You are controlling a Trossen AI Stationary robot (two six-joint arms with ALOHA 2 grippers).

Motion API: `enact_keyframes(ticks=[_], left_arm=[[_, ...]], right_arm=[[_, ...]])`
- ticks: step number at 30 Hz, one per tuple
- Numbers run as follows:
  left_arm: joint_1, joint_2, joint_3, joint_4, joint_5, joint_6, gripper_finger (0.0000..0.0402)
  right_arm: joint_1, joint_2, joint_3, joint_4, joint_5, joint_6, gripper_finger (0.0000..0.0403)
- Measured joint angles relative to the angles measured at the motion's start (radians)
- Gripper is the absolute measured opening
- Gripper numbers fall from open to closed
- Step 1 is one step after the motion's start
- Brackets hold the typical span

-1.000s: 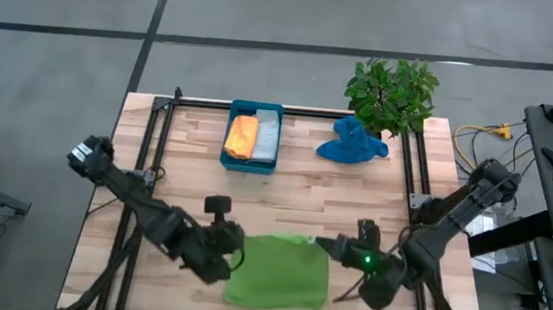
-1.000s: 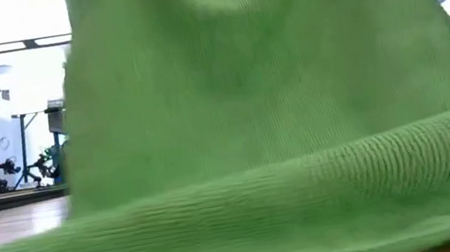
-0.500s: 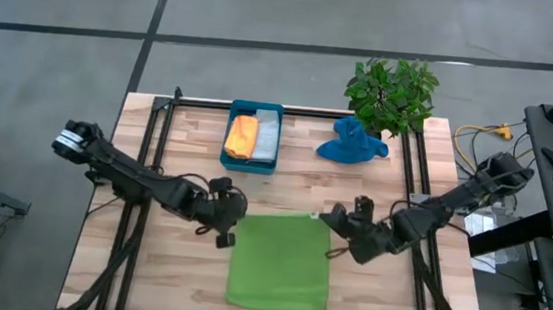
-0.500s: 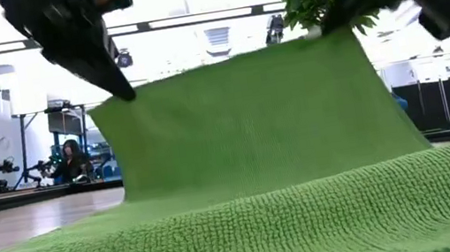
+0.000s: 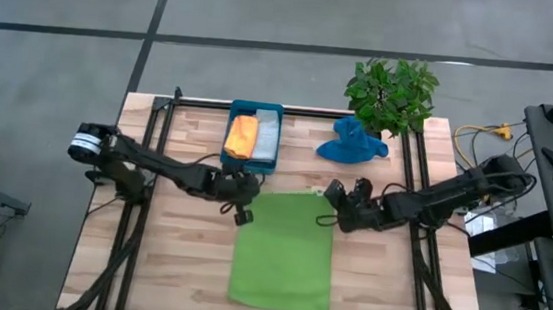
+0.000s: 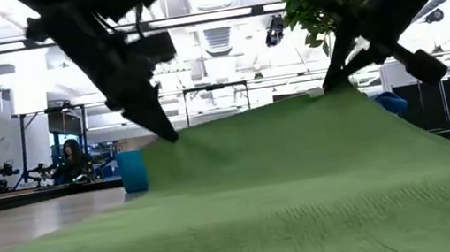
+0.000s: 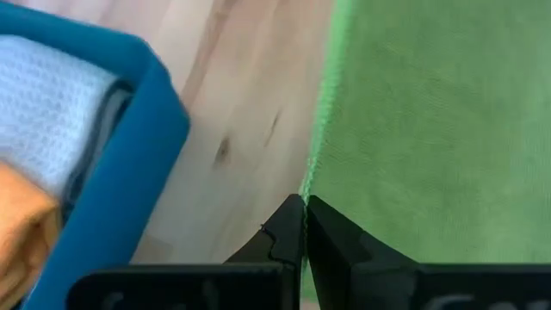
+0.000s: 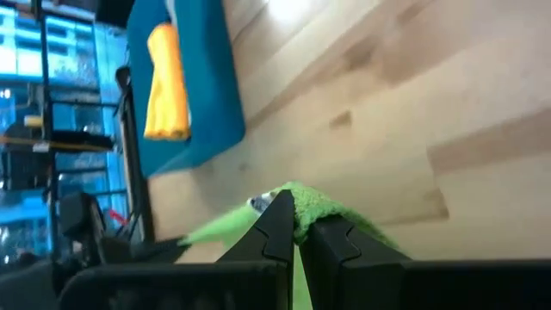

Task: Fold microfiber towels
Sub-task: Fold the green microfiber cloth

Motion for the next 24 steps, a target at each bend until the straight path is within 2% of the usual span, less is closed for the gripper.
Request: enact_keyframes(ticks=[3,8,16,19,24], left_arm=[[0.042,0.048,0.0,0.039,0.059,0.036,0.0],[0.097,0.107,0.009,0.056,0.061,0.055,0.0],[0.144,0.12,0.008,0.075,0.057,0.055,0.0003],[0.158,0.112,0.008,0.082,0.053,0.055,0.0027],[0.18,0.099,0.011,0.087,0.052,0.055,0.0099]], right_arm=[[-0.045,0.002,-0.023,0.0,-0.032,-0.001,0.0008],[-0.101,0.017,-0.05,0.008,-0.074,-0.004,0.0008],[-0.141,0.041,-0.057,0.019,-0.08,-0.053,0.0009],[-0.146,0.048,-0.057,0.022,-0.073,-0.051,0.002],[-0.148,0.046,-0.056,0.02,-0.045,-0.046,0.0064]])
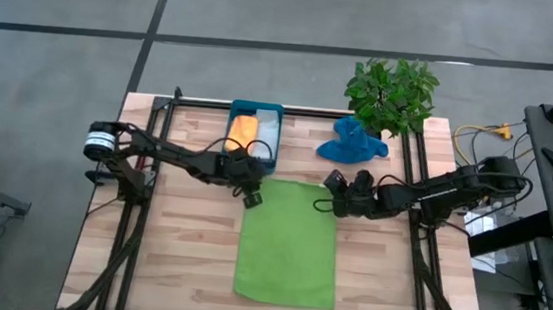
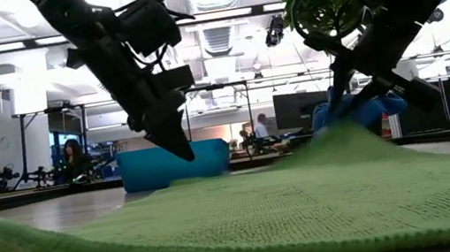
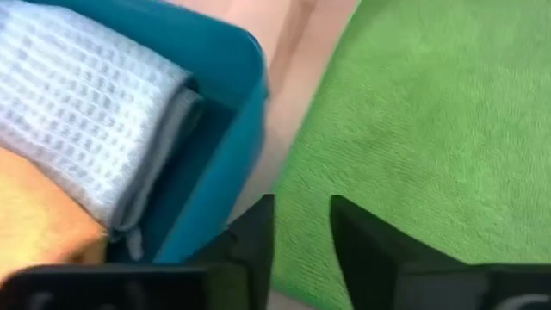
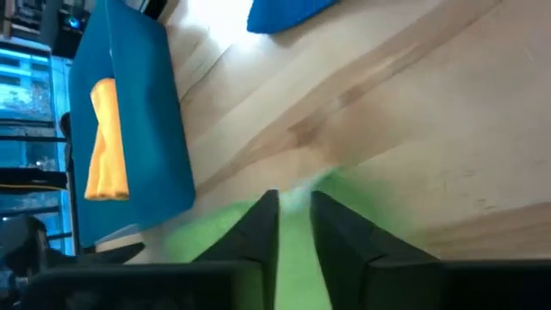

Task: Fold microfiber towels
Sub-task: Fold the green microfiber cloth

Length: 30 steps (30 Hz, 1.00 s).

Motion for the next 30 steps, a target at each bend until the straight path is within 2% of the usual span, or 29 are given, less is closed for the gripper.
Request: enact_keyframes(ticks=[5,7,9,11,13,15,17,19,22,26,30], left_arm=[[0.006,-0.063,-0.001,-0.016,0.001,0.0,0.0168],[0.006,-0.109,-0.001,-0.016,0.013,0.0,0.0181],[0.005,-0.162,-0.005,-0.017,0.071,0.0,0.0185],[-0.002,-0.213,-0.011,-0.014,0.185,0.0,0.0187],[-0.024,-0.254,-0.023,-0.012,0.313,-0.002,0.0187],[-0.071,-0.283,-0.038,-0.02,0.408,-0.024,0.0187],[-0.144,-0.299,-0.047,-0.032,0.436,-0.028,0.0187],[-0.248,-0.304,-0.057,-0.028,0.439,-0.027,0.0187],[-0.427,-0.287,-0.062,0.019,0.401,-0.026,0.0187],[-0.66,-0.233,-0.063,0.099,0.244,-0.027,0.0187],[-0.814,-0.15,-0.052,0.22,0.076,-0.039,0.0187]], right_arm=[[0.0,-0.034,0.001,0.013,0.06,-0.082,0.0123],[0.001,-0.061,0.001,0.045,0.065,-0.208,0.014],[0.011,-0.088,0.005,0.095,0.046,-0.42,0.0153],[0.034,-0.111,0.008,0.18,-0.043,-0.678,0.016],[0.07,-0.129,0.01,0.275,-0.196,-0.893,0.0163],[0.118,-0.132,0.01,0.351,-0.352,-1.025,0.0164],[0.179,-0.131,0.01,0.412,-0.443,-1.076,0.0164],[0.253,-0.127,0.01,0.457,-0.453,-1.093,0.0164],[0.361,-0.126,0.01,0.462,-0.409,-1.116,0.0163],[0.486,-0.126,0.01,0.445,-0.263,-1.096,0.0157],[0.572,-0.125,0.009,0.435,-0.128,-1.064,0.015]])
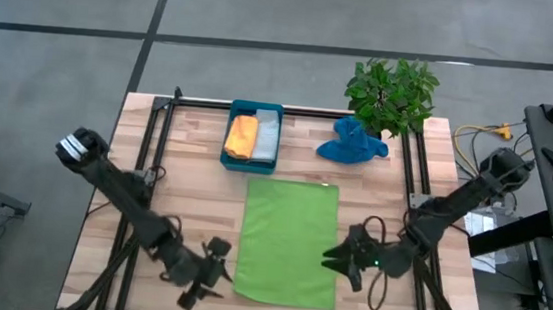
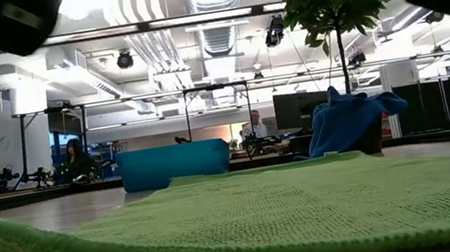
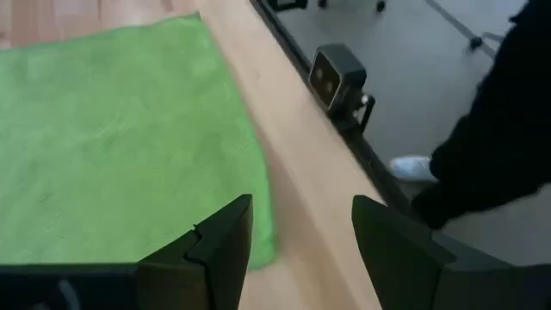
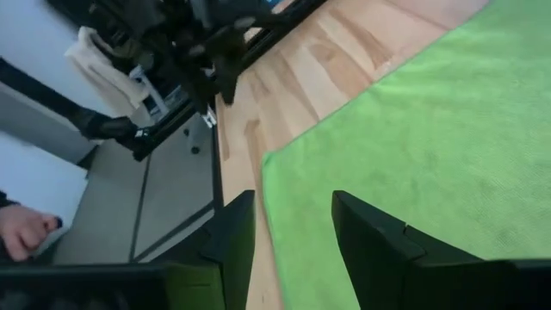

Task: Fold microfiber towels
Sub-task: Fold the green microfiber cloth

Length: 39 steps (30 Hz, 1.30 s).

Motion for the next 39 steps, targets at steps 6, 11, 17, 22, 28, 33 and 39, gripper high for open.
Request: enact_keyframes(ticks=[6,11,17,22,28,33,39], left_arm=[[0.001,0.166,0.074,0.016,-0.016,-0.093,0.0187],[0.05,0.272,0.132,0.019,0.081,-0.094,0.0187],[0.069,0.339,0.135,0.002,0.14,-0.145,0.0187],[0.069,0.348,0.131,-0.028,0.137,-0.147,0.0172],[0.069,0.348,0.136,-0.05,0.157,-0.147,0.0097],[0.068,0.345,0.137,-0.05,0.161,-0.155,0.0013],[0.069,0.34,0.136,-0.048,0.162,-0.226,0.0008]], right_arm=[[0.054,0.0,0.0,0.006,0.053,0.033,0.0143],[0.081,0.0,0.0,0.016,0.053,0.055,0.0145],[0.118,0.0,0.0,0.014,0.052,0.031,0.0144],[0.134,0.0,0.0,0.012,0.052,0.02,0.0145],[0.134,0.0,0.0,0.011,0.052,-0.008,0.0145],[0.136,0.038,0.0,0.03,0.033,-0.032,0.0143],[0.136,0.172,0.101,0.059,-0.207,-0.123,0.0142]])
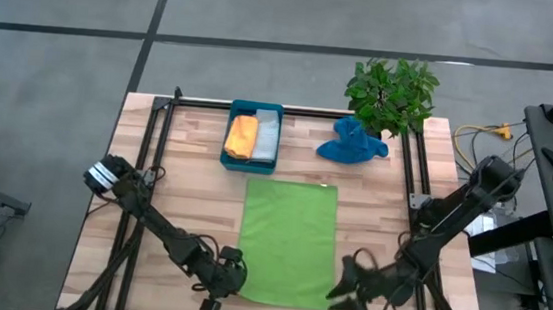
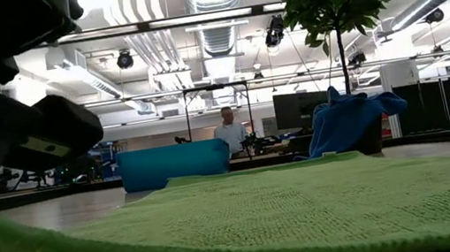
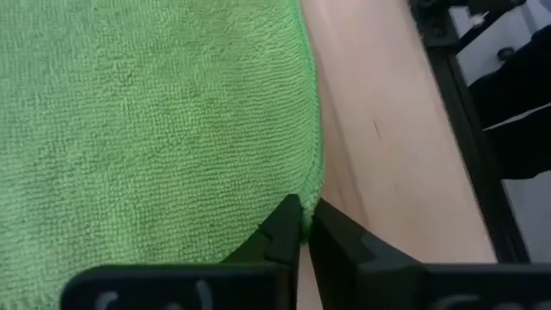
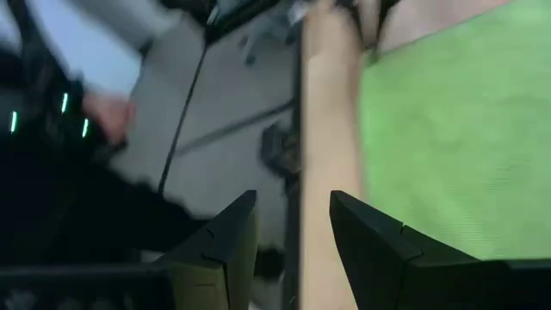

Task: Fold microfiber towels
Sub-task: Fold the green microfiber cloth

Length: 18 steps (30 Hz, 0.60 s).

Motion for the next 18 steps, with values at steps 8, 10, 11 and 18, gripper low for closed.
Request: enact_keyframes(ticks=[8,10,11,18], left_arm=[[0.005,-0.018,0.0,-0.001,0.001,-0.002,0.0001],[0.006,-0.019,0.0,0.001,0.001,-0.02,0.0001],[0.006,-0.02,0.0,0.0,0.001,-0.025,0.0001],[0.006,-0.021,0.0,0.0,0.001,-0.03,0.0]], right_arm=[[0.002,0.254,0.458,-0.654,-0.125,-0.068,0.0142],[0.002,0.333,0.59,-0.853,-0.147,-0.102,0.0142],[0.005,0.373,0.647,-0.916,-0.157,-0.126,0.0142],[0.02,0.508,0.816,-1.028,-0.16,-0.246,0.0155]])
